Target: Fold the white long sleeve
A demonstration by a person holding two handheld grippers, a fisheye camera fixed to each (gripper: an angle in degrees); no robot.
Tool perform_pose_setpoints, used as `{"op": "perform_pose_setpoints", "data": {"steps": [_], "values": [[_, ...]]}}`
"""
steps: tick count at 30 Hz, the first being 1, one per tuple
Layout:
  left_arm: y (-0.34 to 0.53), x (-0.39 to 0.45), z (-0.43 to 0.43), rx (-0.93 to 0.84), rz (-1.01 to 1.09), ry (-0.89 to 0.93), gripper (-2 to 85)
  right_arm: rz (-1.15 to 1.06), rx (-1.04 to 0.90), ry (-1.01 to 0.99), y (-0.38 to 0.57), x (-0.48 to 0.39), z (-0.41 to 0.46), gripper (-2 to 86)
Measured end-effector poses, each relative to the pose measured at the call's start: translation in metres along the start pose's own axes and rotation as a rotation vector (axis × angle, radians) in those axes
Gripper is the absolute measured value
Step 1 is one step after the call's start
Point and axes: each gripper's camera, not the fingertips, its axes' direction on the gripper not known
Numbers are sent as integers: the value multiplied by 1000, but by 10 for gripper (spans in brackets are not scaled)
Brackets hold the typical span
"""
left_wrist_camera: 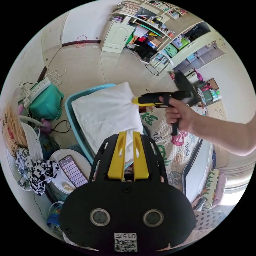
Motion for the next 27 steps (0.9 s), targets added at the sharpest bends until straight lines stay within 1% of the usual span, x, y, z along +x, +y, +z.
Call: {"op": "perform_pose_setpoints", "data": {"steps": [3,5,7,8,10,14,16,17,18,19,20,21,22,23,25,27], "values": [[-3,8,8,-21,58,-2,38,-16,22,-59,60,-17,-37,-2],[-3,32,12,-49,134,58,46,29,30,-79,104,-20,-65,-3],[3,87,15,-88,320,154,49,115,81,-93,172,-20,-110,-4],[7,102,15,-89,362,172,49,137,96,-93,189,-20,-122,-5],[22,158,17,-87,502,279,49,242,165,-70,256,-19,-171,-5],[45,234,37,-121,622,397,49,391,248,22,359,-11,-232,-5],[59,283,63,-159,700,449,50,529,261,151,431,14,-259,-5],[62,295,70,-168,720,451,50,574,264,187,450,24,-264,-4],[68,318,87,-178,760,437,52,666,275,231,488,47,-269,-4],[75,340,106,-190,804,417,56,762,287,238,524,74,-270,-3],[77,350,116,-202,819,406,59,820,295,239,541,87,-269,-3],[81,370,139,-228,843,389,66,932,322,235,573,110,-265,-2],[84,390,161,-249,875,370,76,985,355,240,596,123,-261,0],[85,399,173,-257,888,354,80,969,374,240,602,125,-260,1],[88,434,216,-263,912,316,102,870,422,222,616,123,-257,11],[90,461,249,-240,917,338,127,829,465,219,627,117,-257,30]]}}
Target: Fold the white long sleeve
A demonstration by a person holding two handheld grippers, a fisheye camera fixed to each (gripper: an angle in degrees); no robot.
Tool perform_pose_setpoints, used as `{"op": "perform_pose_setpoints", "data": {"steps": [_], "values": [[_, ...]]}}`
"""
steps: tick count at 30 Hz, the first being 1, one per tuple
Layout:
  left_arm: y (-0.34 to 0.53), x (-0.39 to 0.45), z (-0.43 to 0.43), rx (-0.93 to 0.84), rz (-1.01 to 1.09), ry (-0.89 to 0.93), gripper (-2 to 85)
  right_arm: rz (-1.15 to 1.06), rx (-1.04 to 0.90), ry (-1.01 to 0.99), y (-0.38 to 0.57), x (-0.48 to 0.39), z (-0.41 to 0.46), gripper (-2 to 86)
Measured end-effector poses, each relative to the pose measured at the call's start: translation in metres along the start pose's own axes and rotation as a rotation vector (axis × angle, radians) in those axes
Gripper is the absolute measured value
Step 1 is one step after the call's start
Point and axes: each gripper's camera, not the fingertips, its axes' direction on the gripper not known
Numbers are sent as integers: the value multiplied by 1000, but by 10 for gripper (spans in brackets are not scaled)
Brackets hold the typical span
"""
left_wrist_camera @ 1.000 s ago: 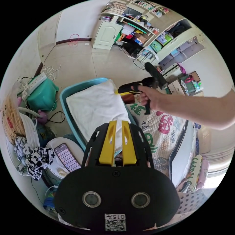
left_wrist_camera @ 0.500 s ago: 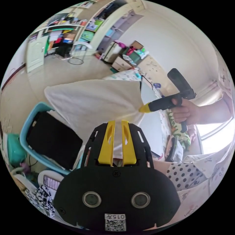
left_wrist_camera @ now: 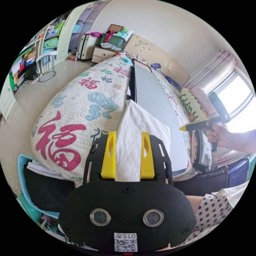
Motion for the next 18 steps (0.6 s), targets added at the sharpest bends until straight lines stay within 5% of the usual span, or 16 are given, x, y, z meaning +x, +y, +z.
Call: {"op": "perform_pose_setpoints", "data": {"steps": [5,9,18], "values": [[-62,21,117,-160,-55,-27,148,19,86,-158,21,42,-20,47],[-94,54,178,-261,14,-111,69,38,147,-230,37,86,-42,41],[-94,240,141,-61,411,-220,22,104,224,-483,70,167,-94,105]]}}
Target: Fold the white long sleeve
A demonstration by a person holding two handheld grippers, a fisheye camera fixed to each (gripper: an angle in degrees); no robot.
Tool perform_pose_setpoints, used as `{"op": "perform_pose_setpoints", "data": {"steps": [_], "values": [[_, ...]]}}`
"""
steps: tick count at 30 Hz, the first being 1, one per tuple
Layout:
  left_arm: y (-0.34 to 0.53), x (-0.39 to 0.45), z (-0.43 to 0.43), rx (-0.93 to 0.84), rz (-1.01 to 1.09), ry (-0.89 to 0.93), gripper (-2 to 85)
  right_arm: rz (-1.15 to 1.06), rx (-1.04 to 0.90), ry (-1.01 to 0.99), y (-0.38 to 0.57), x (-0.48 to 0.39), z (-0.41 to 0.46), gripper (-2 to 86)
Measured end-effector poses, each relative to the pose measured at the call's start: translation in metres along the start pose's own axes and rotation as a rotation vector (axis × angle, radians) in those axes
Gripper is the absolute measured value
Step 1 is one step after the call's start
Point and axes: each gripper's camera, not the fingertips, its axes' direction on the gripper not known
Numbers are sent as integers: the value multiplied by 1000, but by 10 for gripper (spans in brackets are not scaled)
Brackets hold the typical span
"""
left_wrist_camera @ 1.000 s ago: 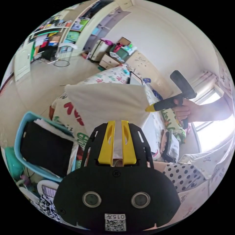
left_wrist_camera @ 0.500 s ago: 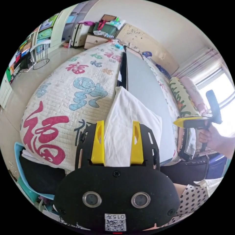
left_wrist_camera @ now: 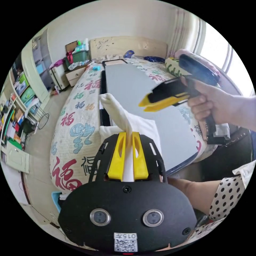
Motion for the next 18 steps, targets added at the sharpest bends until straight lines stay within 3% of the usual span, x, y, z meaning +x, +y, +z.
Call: {"op": "perform_pose_setpoints", "data": {"steps": [6,9,11,13,14,18], "values": [[-43,123,18,2,263,62,29,43,44,46,13,15,-61,157],[-62,166,39,-15,341,87,44,134,69,146,29,41,-88,93],[-72,173,55,-53,342,216,62,233,87,162,43,64,-110,65],[-83,133,66,-24,253,476,76,327,121,98,62,93,-141,55],[-86,115,70,-14,209,495,78,334,129,100,67,98,-150,54],[-110,-34,130,-122,-116,292,117,312,119,266,92,118,-201,52]]}}
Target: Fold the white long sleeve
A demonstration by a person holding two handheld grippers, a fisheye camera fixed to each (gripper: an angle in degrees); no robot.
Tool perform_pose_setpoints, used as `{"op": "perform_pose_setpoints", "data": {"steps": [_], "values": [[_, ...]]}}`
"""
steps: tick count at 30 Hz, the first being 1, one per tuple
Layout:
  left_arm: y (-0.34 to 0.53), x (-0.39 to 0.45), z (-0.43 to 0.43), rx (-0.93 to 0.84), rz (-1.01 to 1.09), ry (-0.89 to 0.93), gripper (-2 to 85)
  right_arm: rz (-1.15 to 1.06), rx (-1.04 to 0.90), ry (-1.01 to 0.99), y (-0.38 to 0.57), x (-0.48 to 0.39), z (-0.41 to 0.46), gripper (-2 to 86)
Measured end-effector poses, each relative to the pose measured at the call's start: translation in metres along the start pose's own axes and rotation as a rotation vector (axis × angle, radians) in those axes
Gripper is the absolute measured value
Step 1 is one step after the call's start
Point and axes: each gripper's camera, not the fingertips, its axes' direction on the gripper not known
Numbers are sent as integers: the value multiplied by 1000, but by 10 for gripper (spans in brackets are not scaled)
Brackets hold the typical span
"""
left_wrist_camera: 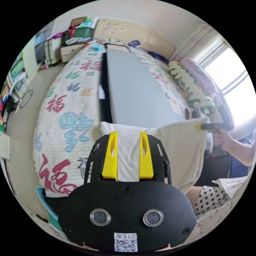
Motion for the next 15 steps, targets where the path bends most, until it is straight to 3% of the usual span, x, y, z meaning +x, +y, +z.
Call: {"op": "perform_pose_setpoints", "data": {"steps": [2,6,9,15], "values": [[-13,-54,23,-33,-119,-93,141,12,-15,67,1,19,-14,51],[-39,-106,112,-228,-259,-74,144,37,-53,121,-5,65,-28,50],[-46,-102,144,-234,-286,-19,94,76,-75,76,-20,89,-29,50],[-68,-67,147,-204,-231,-104,6,-1,-118,127,-71,91,-23,49]]}}
